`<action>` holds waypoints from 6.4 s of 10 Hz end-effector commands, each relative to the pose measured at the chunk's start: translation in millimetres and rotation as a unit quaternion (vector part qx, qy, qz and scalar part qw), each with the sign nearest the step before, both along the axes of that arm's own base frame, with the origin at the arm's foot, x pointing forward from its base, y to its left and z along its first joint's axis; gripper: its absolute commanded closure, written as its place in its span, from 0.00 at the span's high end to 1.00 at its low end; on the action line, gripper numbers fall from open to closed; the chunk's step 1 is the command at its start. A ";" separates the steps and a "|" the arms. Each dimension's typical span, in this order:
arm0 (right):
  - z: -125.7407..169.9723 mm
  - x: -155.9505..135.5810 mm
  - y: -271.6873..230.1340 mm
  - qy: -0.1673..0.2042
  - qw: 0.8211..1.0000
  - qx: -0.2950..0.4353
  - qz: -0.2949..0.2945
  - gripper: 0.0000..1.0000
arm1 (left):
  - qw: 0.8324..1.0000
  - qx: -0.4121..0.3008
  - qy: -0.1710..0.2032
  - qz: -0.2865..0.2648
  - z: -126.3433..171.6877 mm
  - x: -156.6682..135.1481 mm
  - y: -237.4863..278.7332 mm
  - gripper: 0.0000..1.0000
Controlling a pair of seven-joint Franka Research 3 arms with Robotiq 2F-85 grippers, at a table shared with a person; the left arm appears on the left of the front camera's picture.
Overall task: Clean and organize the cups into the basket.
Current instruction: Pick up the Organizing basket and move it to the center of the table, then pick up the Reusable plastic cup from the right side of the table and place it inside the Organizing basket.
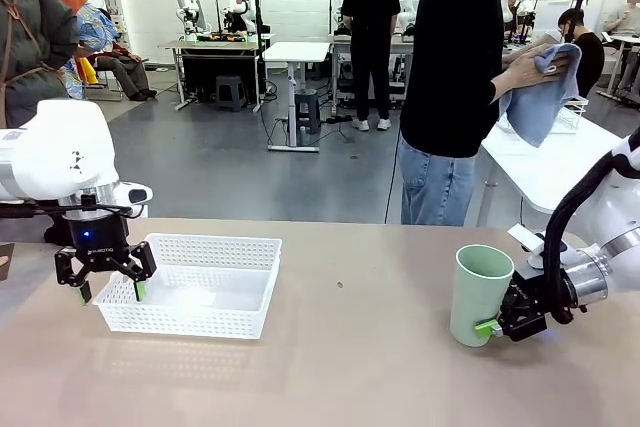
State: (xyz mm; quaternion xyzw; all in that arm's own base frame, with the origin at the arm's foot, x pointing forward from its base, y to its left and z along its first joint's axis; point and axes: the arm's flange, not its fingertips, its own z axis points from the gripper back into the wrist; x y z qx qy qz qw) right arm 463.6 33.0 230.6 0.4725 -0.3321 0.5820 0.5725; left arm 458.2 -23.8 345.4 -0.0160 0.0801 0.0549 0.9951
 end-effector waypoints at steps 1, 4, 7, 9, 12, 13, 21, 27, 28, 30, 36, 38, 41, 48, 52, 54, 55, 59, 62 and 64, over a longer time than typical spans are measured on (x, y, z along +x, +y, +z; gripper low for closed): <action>-3.6 4.5 7.9 -0.018 1.000 0.024 -0.007 1.00 | 1.000 0.023 0.002 0.010 -6.5 -3.5 -4.1 1.00; -3.4 2.4 8.1 -0.023 0.999 0.034 0.016 0.41 | 1.000 0.008 0.002 -0.004 -6.0 -4.7 -5.6 0.43; -2.8 2.3 6.9 -0.024 0.999 0.037 0.014 0.00 | 1.000 0.005 0.003 -0.005 -6.1 -4.7 -3.7 0.00; -1.7 2.6 5.8 -0.024 0.999 0.036 0.012 0.21 | 1.000 0.002 0.002 -0.006 -6.0 -4.5 -3.2 0.09; -1.1 2.8 4.5 -0.024 0.999 0.036 0.011 0.21 | 1.000 0.000 0.005 -0.007 -7.2 -3.5 -2.0 0.00; -1.0 2.5 3.9 -0.023 0.999 0.037 0.011 0.00 | 1.000 0.000 0.006 -0.007 -7.5 -3.1 -2.4 0.00; 203.1 -24.3 -17.5 -0.087 0.972 0.095 -0.196 0.00 | 0.994 0.044 0.034 -0.098 0.6 19.0 -125.1 0.00; 221.5 -22.9 -26.3 -0.092 0.973 0.102 -0.186 0.00 | 0.990 0.078 0.016 -0.115 -0.5 20.7 -264.6 0.00; 221.5 -22.9 -26.3 -0.092 0.973 0.102 -0.186 0.00 | 0.992 0.076 0.006 -0.105 -0.5 17.8 -279.9 0.00; 221.5 -22.9 -26.3 -0.092 0.973 0.102 -0.186 0.00 | 0.995 0.063 -0.009 -0.074 -2.0 9.1 -300.3 0.00; 234.0 -24.5 -2.5 -0.105 0.974 0.048 -0.196 0.81 | 0.994 0.047 0.004 -0.102 8.4 7.4 -293.1 0.00; 274.1 -24.4 66.1 -0.112 0.969 -0.103 -0.196 0.81 | 0.994 0.047 0.004 -0.102 8.4 7.4 -293.1 0.00; 270.4 -32.4 144.3 -0.097 0.918 -0.344 -0.169 0.81 | 0.994 0.047 0.004 -0.102 8.4 7.4 -293.1 0.00; 251.9 -31.9 205.6 -0.063 0.868 -0.490 -0.048 0.81 | 0.994 0.047 0.004 -0.102 8.4 7.4 -293.1 0.00; 248.2 -38.8 209.4 -0.058 0.869 -0.488 -0.055 0.81 | 0.994 0.047 0.004 -0.102 8.4 7.4 -293.1 0.00; 248.2 -38.8 209.4 -0.058 0.869 -0.488 -0.055 0.81 | 0.994 0.047 0.004 -0.102 8.4 7.4 -293.1 0.00; 248.2 -38.8 209.4 -0.058 0.869 -0.488 -0.055 0.81 | 0.994 0.047 0.004 -0.102 8.4 7.4 -293.1 0.00; 231.4 -37.0 223.4 -0.083 0.868 -0.489 -0.015 0.81 | 0.994 0.047 0.004 -0.102 8.4 7.4 -293.1 0.00; 211.5 -35.7 237.9 -0.111 0.872 -0.477 0.001 0.81 | 0.994 0.047 0.004 -0.102 8.4 7.4 -293.1 0.00; 191.6 -29.9 241.0 -0.106 0.871 -0.480 0.008 0.81 | 0.994 0.047 0.004 -0.102 8.4 7.4 -293.1 0.00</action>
